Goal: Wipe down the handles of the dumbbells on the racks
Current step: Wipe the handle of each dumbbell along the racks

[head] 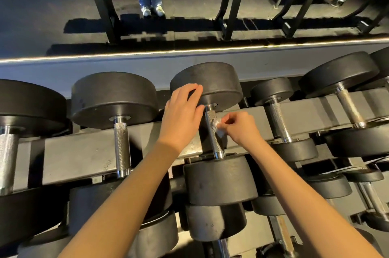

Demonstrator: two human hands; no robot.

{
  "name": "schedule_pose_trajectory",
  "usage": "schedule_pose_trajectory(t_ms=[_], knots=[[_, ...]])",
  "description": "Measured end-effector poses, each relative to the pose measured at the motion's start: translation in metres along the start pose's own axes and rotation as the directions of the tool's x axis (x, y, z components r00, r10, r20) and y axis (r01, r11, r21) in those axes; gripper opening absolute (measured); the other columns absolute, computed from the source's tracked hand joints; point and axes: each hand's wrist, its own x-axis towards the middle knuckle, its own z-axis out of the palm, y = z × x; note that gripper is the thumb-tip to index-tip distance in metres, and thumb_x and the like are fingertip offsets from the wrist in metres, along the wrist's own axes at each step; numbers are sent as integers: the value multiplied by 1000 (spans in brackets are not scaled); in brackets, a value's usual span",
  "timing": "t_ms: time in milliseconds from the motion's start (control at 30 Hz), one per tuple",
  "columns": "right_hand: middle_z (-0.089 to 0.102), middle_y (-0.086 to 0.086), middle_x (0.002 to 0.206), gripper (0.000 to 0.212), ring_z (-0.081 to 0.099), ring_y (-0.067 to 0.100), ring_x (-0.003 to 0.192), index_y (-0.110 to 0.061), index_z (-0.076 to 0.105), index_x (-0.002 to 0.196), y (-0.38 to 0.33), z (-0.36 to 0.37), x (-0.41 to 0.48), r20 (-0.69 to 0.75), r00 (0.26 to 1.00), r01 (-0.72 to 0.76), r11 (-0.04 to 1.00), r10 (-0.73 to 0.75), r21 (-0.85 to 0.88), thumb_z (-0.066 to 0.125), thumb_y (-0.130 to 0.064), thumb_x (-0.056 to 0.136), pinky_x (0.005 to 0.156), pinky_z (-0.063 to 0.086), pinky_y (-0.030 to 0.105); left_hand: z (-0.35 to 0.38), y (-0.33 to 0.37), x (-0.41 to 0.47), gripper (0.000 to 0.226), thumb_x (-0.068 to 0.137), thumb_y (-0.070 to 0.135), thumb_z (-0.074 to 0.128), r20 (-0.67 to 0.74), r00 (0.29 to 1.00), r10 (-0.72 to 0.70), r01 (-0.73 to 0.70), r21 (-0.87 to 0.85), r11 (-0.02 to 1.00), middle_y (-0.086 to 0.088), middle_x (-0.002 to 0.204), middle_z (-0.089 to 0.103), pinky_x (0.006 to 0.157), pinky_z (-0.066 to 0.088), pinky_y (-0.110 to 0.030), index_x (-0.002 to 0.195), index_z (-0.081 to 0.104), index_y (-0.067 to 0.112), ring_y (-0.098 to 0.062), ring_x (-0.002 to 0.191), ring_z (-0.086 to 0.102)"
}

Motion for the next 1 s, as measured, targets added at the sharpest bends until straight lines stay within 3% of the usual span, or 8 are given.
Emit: schedule_pose_trajectory(t_ms=[200,400,500,600,700,833,900,1000], knots=[[69,6,80,7,59,10,73,-5,73,80,-10,7,14,-108,994,42,994,-31,101,69,-9,83,60,40,9,3,-6,-1,45,99,18,47,18,1000,-12,13,-53,999,0,143,41,101,33,-23,143,41,16,-12,133,31],[72,6,83,15,62,12,83,-8,73,75,-16,11,25,-220,974,83,981,-44,175,66,-14,86,80,47,23,0,-6,-1,46,100,20,45,46,999,-19,21,-43,999,2,146,37,99,28,-18,145,37,20,-8,134,27],[71,7,86,10,62,13,83,-4,74,80,-14,6,19,-163,985,86,982,-59,167,69,-13,84,81,47,24,-1,-6,-1,47,100,20,45,43,999,-19,21,-51,998,4,146,36,98,27,-16,146,36,20,-7,135,25],[71,7,80,9,65,21,87,-7,72,71,-3,-2,9,-3,999,43,996,-43,80,73,-8,80,87,52,34,0,-6,-2,47,100,20,44,42,999,-23,25,-54,998,4,146,36,97,27,-16,146,36,20,-6,135,24],[69,3,78,23,65,20,89,-15,69,61,2,-7,3,104,994,-18,1000,18,3,72,2,76,84,54,33,1,-5,-2,46,100,19,44,36,999,-33,35,-61,998,4,146,36,96,29,-16,146,36,20,-6,134,24],[70,7,78,12,58,5,69,-7,70,69,-6,-1,4,-25,999,45,998,-44,45,70,-1,79,59,42,5,0,-5,-1,47,100,20,44,44,998,-35,37,-68,997,6,146,35,96,29,-16,146,36,22,-4,134,24],[67,7,72,8,55,2,63,-6,71,77,-7,0,6,-81,993,94,992,-87,86,69,-8,84,56,39,4,0,-6,-2,47,100,20,44,50,998,-29,33,-68,997,6,146,34,96,30,-16,146,35,22,-4,134,23],[68,7,78,7,59,10,72,-5,72,79,-2,-2,5,-27,994,105,991,-103,78,72,-11,82,66,44,12,-1,-5,-2,47,100,20,44,51,998,-35,39,-81,996,6,146,34,96,29,-16,146,35,23,-4,135,23]])
